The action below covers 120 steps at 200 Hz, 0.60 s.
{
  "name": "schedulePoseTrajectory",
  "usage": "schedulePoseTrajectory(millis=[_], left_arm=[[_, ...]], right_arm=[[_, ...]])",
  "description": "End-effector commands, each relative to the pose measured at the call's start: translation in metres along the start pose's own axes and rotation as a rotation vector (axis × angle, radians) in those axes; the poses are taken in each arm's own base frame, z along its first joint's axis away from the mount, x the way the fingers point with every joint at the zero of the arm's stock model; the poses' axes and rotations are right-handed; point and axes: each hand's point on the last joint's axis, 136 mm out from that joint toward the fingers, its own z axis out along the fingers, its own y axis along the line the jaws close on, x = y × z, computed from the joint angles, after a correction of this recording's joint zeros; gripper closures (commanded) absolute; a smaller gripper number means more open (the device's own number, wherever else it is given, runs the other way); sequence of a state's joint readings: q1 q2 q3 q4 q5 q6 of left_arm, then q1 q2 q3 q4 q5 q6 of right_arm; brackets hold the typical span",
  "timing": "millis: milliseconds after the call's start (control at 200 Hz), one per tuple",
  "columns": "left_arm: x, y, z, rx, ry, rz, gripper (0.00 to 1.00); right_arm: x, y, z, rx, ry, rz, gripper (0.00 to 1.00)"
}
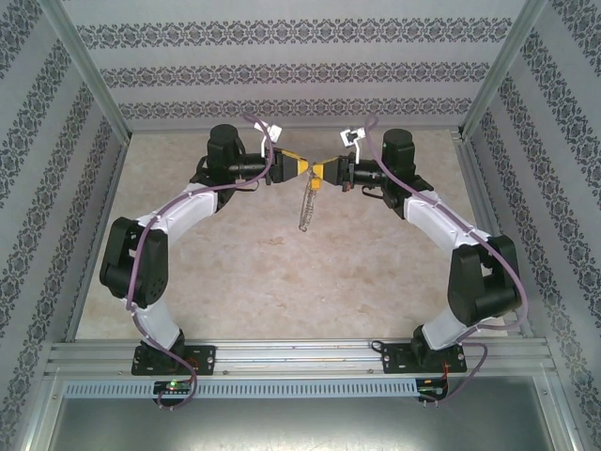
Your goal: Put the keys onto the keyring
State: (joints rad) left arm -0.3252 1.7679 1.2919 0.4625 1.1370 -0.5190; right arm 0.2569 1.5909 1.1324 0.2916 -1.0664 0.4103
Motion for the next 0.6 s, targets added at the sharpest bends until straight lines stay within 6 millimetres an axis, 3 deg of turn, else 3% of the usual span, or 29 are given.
schedulePoseTrajectory(millis=[0, 595], left_arm=[[-0.006, -0.01, -0.001, 0.061, 0.02, 0.028, 0.7], [0.007, 0.0, 0.001, 0.044, 0.033, -0.003, 0.71]], right_arm=[[-0.013, 0.007, -0.002, -0.044, -0.003, -0.065, 1.0], [-0.011, 0.003, -0.002, -0.036, -0.008, -0.062, 1.0]])
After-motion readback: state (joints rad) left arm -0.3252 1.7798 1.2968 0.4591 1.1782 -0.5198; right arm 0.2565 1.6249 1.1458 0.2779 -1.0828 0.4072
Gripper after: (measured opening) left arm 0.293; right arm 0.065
